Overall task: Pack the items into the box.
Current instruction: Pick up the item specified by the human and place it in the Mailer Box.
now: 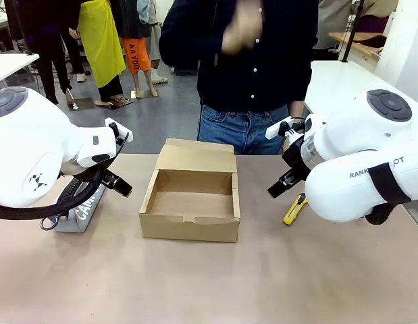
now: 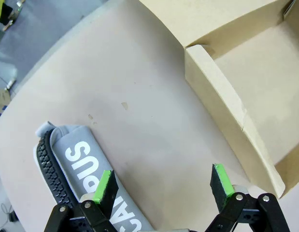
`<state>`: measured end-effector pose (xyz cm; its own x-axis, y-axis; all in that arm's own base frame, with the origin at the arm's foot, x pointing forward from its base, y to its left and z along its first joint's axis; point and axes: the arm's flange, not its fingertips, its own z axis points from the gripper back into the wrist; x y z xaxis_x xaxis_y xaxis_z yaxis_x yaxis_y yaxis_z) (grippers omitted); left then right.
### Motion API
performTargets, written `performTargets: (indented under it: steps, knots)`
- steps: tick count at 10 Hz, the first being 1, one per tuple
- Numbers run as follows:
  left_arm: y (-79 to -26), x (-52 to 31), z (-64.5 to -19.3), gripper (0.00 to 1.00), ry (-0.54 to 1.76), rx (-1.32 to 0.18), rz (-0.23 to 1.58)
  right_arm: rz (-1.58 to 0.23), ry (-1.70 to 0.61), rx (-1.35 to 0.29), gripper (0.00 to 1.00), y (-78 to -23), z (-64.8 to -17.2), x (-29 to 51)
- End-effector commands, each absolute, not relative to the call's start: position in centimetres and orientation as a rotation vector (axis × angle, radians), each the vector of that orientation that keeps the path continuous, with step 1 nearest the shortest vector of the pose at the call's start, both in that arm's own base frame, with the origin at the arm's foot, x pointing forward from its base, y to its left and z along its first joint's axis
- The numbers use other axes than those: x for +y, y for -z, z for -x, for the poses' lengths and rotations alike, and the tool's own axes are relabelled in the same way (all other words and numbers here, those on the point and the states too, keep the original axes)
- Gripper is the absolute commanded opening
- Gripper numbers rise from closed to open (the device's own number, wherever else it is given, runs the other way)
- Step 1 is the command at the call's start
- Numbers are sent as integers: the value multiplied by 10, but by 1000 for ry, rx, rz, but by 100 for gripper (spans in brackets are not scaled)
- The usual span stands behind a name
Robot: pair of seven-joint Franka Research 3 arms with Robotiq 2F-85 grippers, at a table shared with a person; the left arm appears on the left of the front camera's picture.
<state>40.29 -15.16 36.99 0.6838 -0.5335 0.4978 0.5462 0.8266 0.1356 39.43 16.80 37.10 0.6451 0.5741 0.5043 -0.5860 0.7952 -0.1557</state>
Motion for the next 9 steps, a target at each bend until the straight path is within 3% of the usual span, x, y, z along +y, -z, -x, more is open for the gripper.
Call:
performTargets:
  steps: [1, 7, 9]
  knots:
    - [-370, -152, -403, 100, 605, -551, 24, -23, -660, -566, 100, -371, -394, 168]
    - [-370, -152, -403, 100, 605, -550, 24, -22, -660, -566, 100, -371, -394, 168]
    - [-390, -148, -395, 100, 685, -515, 117, -51, -647, -504, 100, -380, -389, 162]
